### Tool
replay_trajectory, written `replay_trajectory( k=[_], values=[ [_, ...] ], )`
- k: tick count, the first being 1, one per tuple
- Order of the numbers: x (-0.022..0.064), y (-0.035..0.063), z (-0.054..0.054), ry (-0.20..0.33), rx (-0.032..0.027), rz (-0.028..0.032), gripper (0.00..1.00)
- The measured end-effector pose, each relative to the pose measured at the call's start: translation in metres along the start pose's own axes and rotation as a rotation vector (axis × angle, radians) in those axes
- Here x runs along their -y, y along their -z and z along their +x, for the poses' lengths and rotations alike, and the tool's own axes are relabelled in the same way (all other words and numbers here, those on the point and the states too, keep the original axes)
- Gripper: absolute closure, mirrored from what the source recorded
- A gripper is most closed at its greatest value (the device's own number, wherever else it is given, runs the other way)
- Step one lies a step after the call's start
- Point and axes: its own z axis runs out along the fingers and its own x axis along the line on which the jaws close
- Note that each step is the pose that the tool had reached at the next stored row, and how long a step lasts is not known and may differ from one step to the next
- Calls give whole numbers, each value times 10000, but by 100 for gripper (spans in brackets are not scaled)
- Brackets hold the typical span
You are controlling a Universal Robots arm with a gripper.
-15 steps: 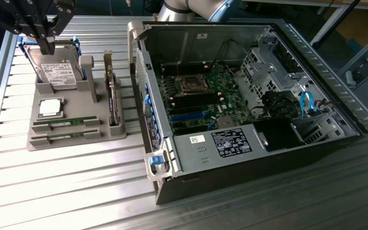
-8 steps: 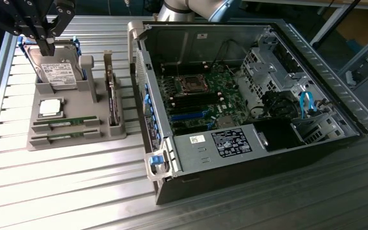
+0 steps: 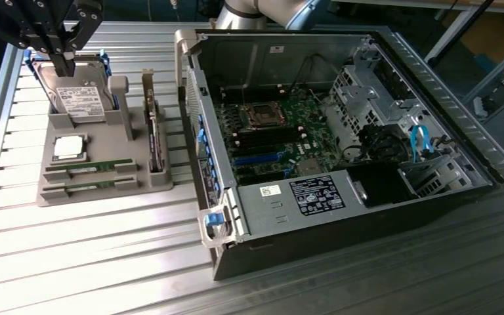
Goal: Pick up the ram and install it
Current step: 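Pick up the ram and move it above insertion slot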
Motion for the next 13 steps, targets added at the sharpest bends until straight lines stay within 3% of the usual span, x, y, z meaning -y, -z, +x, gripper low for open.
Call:
replay_trajectory(
  k=[6,13],
  values=[
    [0,0,0,161,-8,-4,90],
    [0,0,0,821,-37,-19,90]
  ],
)
